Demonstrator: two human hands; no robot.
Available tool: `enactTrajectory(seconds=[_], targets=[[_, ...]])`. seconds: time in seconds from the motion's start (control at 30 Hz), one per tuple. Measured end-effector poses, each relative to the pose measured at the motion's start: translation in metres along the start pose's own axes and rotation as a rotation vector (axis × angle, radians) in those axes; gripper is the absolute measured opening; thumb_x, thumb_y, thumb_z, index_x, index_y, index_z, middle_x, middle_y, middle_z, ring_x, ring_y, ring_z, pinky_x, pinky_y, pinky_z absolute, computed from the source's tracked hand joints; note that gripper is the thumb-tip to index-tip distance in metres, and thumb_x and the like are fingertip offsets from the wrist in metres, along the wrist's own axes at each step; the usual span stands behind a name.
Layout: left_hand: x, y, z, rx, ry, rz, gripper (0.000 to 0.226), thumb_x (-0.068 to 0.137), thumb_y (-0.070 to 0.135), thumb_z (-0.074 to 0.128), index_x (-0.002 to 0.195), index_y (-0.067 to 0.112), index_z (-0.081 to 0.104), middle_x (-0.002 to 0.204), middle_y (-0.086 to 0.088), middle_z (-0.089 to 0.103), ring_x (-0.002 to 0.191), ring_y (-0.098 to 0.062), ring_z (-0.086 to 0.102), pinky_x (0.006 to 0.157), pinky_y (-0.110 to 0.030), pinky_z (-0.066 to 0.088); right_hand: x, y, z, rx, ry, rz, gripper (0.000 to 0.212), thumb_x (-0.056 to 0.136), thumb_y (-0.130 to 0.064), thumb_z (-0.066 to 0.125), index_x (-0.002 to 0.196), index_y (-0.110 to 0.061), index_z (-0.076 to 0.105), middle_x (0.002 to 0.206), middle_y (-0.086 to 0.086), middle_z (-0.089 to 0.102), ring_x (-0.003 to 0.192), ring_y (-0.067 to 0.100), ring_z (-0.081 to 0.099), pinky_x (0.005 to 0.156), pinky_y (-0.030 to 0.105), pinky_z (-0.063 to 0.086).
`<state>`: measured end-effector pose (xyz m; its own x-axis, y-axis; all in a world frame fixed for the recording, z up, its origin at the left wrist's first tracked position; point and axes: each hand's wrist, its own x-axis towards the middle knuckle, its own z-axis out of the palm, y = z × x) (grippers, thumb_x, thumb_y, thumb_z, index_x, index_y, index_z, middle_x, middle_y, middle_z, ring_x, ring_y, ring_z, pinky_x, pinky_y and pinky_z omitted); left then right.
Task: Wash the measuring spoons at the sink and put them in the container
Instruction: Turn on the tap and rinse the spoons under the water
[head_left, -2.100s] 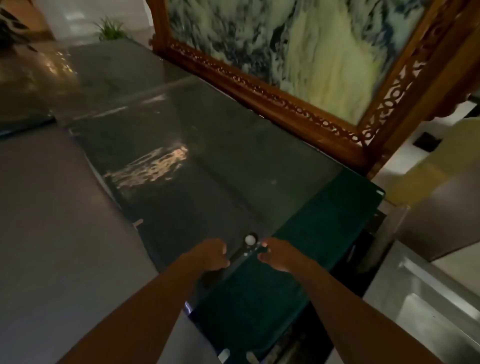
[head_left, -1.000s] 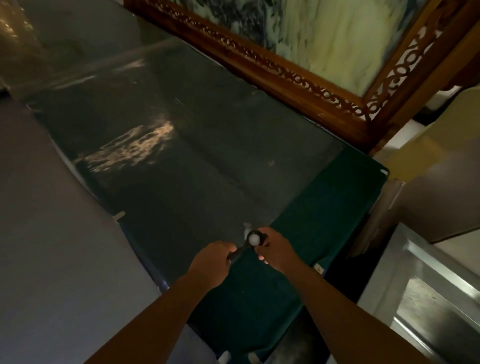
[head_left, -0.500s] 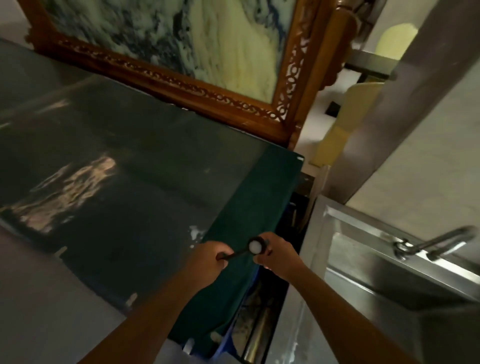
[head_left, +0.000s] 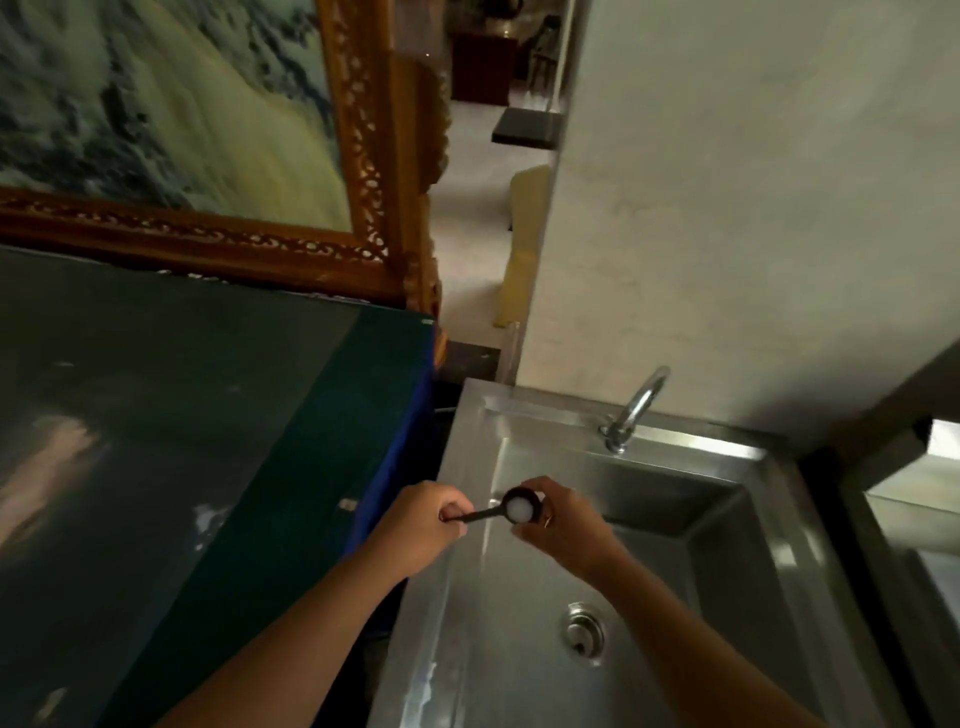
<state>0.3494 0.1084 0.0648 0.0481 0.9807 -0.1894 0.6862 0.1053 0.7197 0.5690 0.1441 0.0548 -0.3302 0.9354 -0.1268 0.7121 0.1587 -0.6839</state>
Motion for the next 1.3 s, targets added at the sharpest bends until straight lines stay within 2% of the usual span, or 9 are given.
enactTrajectory(seconds=[0.07, 0.17, 0.47, 0.57, 0.67, 1.03, 1.17, 1.23, 1.3], targets=[[0.011, 0.03, 0.026, 0.006, -0.023, 0.014, 0.018, 0.077, 0.008, 0.069, 0.089, 0.02, 0.076, 0.074, 0.009, 0.068, 0.066, 0.003, 0.061, 0.061, -0.013, 0.047, -0.006, 0.028, -0.022, 0.009, 0.02, 0.009, 0.038, 0.071, -0.033, 0.077, 0.105, -0.034, 0.061, 0.09, -0.013, 0.067, 0.081, 0.007, 0.062, 0.07, 0.023, 0.051], [0.027, 0.072, 0.062, 0.009, -0.05, 0.015, 0.017, 0.077, 0.011, 0.07, 0.09, 0.02, 0.075, 0.083, 0.001, 0.073, 0.078, -0.012, 0.067, 0.07, -0.023, 0.052, -0.015, 0.065, -0.05, 0.024, 0.024, 0.031, 0.039, 0.071, -0.034, 0.077, 0.106, -0.034, 0.06, 0.091, -0.01, 0.069, 0.083, 0.009, 0.064, 0.071, 0.026, 0.052], [0.06, 0.139, 0.124, -0.068, -0.105, -0.012, 0.013, 0.077, 0.017, 0.072, 0.079, 0.03, 0.072, 0.074, 0.006, 0.068, 0.069, -0.005, 0.062, 0.07, -0.024, 0.051, -0.027, 0.143, -0.103, 0.07, 0.035, 0.04, 0.038, 0.073, -0.034, 0.078, 0.104, -0.042, 0.057, 0.084, -0.02, 0.062, 0.073, -0.011, 0.059, 0.06, 0.006, 0.042], [0.068, 0.143, 0.131, -0.056, -0.126, -0.028, 0.016, 0.077, 0.019, 0.073, 0.075, 0.035, 0.07, 0.077, 0.006, 0.07, 0.071, -0.003, 0.064, 0.066, -0.017, 0.05, -0.023, 0.155, -0.108, 0.066, 0.03, 0.039, 0.038, 0.073, -0.034, 0.077, 0.105, -0.04, 0.058, 0.084, -0.019, 0.063, 0.073, -0.011, 0.059, 0.061, 0.007, 0.045], [0.077, 0.14, 0.132, -0.049, -0.135, -0.028, 0.024, 0.076, 0.019, 0.073, 0.068, 0.041, 0.067, 0.074, 0.008, 0.069, 0.069, -0.003, 0.063, 0.068, -0.022, 0.051, -0.017, 0.161, -0.106, 0.066, 0.017, 0.034, 0.038, 0.073, -0.034, 0.077, 0.106, -0.04, 0.057, 0.084, -0.019, 0.063, 0.074, -0.011, 0.06, 0.062, 0.007, 0.046], [0.103, 0.106, 0.121, -0.048, -0.155, -0.034, 0.017, 0.078, 0.018, 0.073, 0.075, 0.034, 0.069, 0.081, -0.002, 0.072, 0.073, -0.01, 0.065, 0.068, -0.022, 0.051, 0.018, 0.155, -0.09, 0.063, -0.085, 0.075, 0.033, 0.079, -0.04, 0.07, 0.106, -0.049, 0.053, 0.082, -0.023, 0.06, 0.077, -0.008, 0.06, 0.065, 0.011, 0.045], [0.119, 0.089, 0.126, -0.038, -0.15, -0.08, 0.012, 0.079, 0.014, 0.072, 0.088, 0.02, 0.074, 0.085, -0.005, 0.073, 0.079, -0.015, 0.067, 0.074, -0.027, 0.053, 0.05, 0.159, -0.092, 0.097, -0.17, 0.169, 0.044, 0.086, -0.036, 0.067, 0.127, -0.026, 0.055, 0.085, -0.014, 0.061, 0.072, 0.0, 0.059, 0.063, 0.014, 0.043], [0.128, 0.083, 0.13, -0.018, -0.149, -0.092, 0.013, 0.078, 0.014, 0.072, 0.09, 0.016, 0.075, 0.088, -0.008, 0.073, 0.083, -0.019, 0.068, 0.077, -0.03, 0.055, 0.07, 0.162, -0.093, 0.081, -0.183, 0.208, 0.04, 0.089, -0.034, 0.064, 0.125, -0.018, 0.056, 0.088, -0.005, 0.065, 0.07, 0.002, 0.058, 0.062, 0.018, 0.044], [0.137, 0.078, 0.136, -0.009, -0.15, -0.092, 0.013, 0.078, 0.013, 0.07, 0.09, 0.014, 0.075, 0.086, -0.01, 0.074, 0.083, -0.021, 0.069, 0.076, -0.031, 0.055, 0.092, 0.164, -0.094, 0.025, -0.178, 0.234, 0.033, 0.09, -0.032, 0.062, 0.118, -0.016, 0.059, 0.102, 0.004, 0.067, 0.081, 0.011, 0.062, 0.072, 0.024, 0.049]])
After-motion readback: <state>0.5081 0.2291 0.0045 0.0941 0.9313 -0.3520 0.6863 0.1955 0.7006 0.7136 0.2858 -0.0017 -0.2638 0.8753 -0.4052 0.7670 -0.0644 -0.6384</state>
